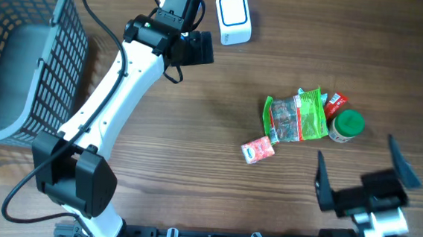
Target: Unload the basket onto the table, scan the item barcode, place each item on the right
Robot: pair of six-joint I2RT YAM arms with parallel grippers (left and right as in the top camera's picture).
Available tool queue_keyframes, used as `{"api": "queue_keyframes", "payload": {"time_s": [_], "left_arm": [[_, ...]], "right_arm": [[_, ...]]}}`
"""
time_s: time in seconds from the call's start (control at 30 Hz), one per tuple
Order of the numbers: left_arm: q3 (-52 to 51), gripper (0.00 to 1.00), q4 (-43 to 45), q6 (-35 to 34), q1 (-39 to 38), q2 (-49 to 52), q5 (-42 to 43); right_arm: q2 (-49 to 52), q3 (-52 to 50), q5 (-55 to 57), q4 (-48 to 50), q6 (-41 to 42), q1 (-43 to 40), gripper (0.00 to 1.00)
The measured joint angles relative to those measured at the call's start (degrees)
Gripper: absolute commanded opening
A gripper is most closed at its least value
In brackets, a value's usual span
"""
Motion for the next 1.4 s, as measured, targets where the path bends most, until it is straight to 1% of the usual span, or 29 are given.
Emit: {"api": "queue_keyframes", "payload": {"time_s": [0.07, 0.13, 0.2, 0.33, 0.4, 0.47, 0.73, 1.27, 1.33, 1.4], "left_arm": [[0.0, 1.0, 0.0, 0.0, 0.0, 0.0, -0.02], [0.0, 1.0, -0.02, 0.0, 0.0, 0.0, 0.0], [0.0, 1.0, 0.04, 0.0, 0.0, 0.0, 0.0], [0.0, 1.0, 0.0, 0.0, 0.0, 0.0, -0.02], [0.0, 1.0, 0.02, 0.0, 0.0, 0.0, 0.0], [0.0, 1.0, 0.0, 0.0, 0.0, 0.0, 0.0], [0.0, 1.0, -0.02, 0.0, 0.0, 0.0, 0.0], [-0.02, 1.0, -0.02, 0.0, 0.0, -0.39, 0.0], [-0.15, 1.0, 0.68, 0.02, -0.02, -3.02, -0.48], [-0.22, 1.0, 1.84, 0.02, 0.17, -8.37, -1.6]], "right_arm": [[-0.02, -5.25, 2.91, 2.01, 2.99, 1.14, 1.0], [-0.11, -11.87, 7.06, 3.58, 8.7, 1.55, 1.0], [-0.17, -15.32, 9.38, 0.94, 12.15, 1.55, 1.0], [-0.46, -15.76, 11.02, -9.46, 14.38, 1.6, 1.0], [-0.55, -15.89, 11.43, -16.7, 15.34, 1.6, 1.0], [-0.5, -15.91, 11.61, -20.7, 17.27, 1.6, 1.0], [-0.42, -15.91, 11.69, -20.68, 20.11, 1.6, 1.0], [-0.31, -15.91, 11.69, -20.68, 20.55, 1.6, 1.0], [-0.26, -15.91, 11.69, -20.68, 20.55, 1.6, 1.0], [-0.24, -15.91, 11.69, -20.68, 20.55, 1.6, 1.0]]}}
